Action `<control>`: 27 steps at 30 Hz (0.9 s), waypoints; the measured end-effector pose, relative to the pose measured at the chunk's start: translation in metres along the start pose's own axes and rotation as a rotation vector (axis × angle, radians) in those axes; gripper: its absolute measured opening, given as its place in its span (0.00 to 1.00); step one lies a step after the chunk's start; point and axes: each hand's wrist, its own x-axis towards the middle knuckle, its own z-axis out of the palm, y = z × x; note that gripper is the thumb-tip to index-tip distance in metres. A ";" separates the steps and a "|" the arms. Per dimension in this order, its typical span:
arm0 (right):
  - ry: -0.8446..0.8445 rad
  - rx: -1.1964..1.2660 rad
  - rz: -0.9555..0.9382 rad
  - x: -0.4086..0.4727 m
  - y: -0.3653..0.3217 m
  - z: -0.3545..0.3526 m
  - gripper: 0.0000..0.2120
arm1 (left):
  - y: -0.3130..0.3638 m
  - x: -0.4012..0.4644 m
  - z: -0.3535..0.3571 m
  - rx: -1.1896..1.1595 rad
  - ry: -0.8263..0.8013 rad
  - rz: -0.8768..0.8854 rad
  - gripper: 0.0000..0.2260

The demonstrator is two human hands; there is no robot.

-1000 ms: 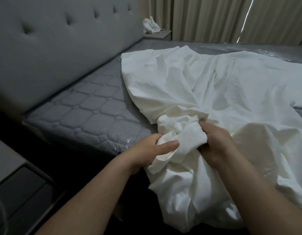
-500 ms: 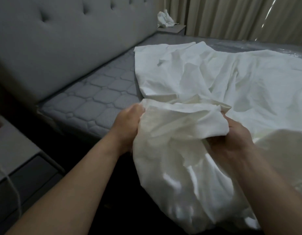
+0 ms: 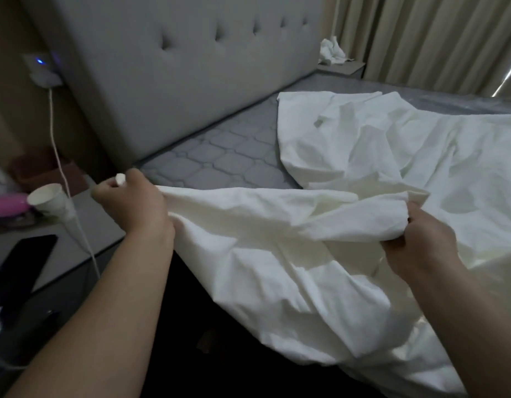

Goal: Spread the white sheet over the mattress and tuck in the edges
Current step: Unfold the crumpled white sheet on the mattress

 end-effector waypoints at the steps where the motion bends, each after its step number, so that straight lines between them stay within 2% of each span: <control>1: -0.068 -0.044 -0.022 -0.001 -0.005 0.006 0.08 | -0.005 0.003 -0.005 0.132 -0.028 -0.002 0.16; 2: -0.088 -0.036 0.007 0.004 -0.009 0.011 0.09 | -0.013 0.007 -0.008 0.307 -0.059 0.028 0.18; 3: -0.113 -0.101 -0.041 0.000 -0.018 0.019 0.10 | -0.020 0.006 -0.010 0.453 -0.110 0.100 0.17; 5: -0.172 -0.093 -0.174 -0.023 -0.033 0.050 0.11 | -0.034 -0.002 -0.010 0.584 -0.373 0.260 0.13; 6: -0.187 -0.001 -0.237 -0.045 -0.046 0.071 0.11 | -0.040 -0.013 -0.008 0.593 -0.558 0.271 0.12; 8: -0.234 0.129 -0.235 -0.055 -0.053 0.094 0.11 | -0.048 -0.035 -0.007 0.606 -0.928 0.157 0.14; 9: -0.233 0.109 -0.224 -0.057 -0.054 0.101 0.10 | -0.052 -0.044 -0.004 0.593 -1.092 0.095 0.17; 11: -0.291 0.030 -0.200 -0.067 -0.051 0.107 0.08 | -0.059 -0.064 0.005 0.492 -1.337 -0.067 0.24; 12: -0.312 0.007 -0.180 -0.068 -0.046 0.107 0.06 | -0.064 -0.071 0.012 0.448 -1.404 -0.137 0.27; 14: -0.333 -0.009 -0.133 -0.066 -0.040 0.100 0.05 | -0.068 -0.083 0.028 0.425 -1.520 -0.140 0.31; 16: -0.352 -0.018 -0.100 -0.064 -0.036 0.093 0.08 | -0.070 -0.092 0.039 0.445 -1.600 -0.068 0.27; 19: -0.402 0.019 -0.068 -0.059 -0.035 0.086 0.12 | -0.074 -0.097 0.049 0.550 -1.592 -0.051 0.25; 23: -0.415 0.091 -0.039 -0.054 -0.035 0.085 0.29 | -0.076 -0.100 0.049 0.512 -1.647 -0.309 0.26; 25: -0.431 0.104 -0.045 -0.051 -0.031 0.087 0.27 | -0.076 -0.099 0.048 0.471 -1.672 -0.374 0.31; 27: -0.436 0.100 -0.038 -0.048 -0.028 0.090 0.22 | -0.073 -0.100 0.045 0.523 -1.717 -0.356 0.33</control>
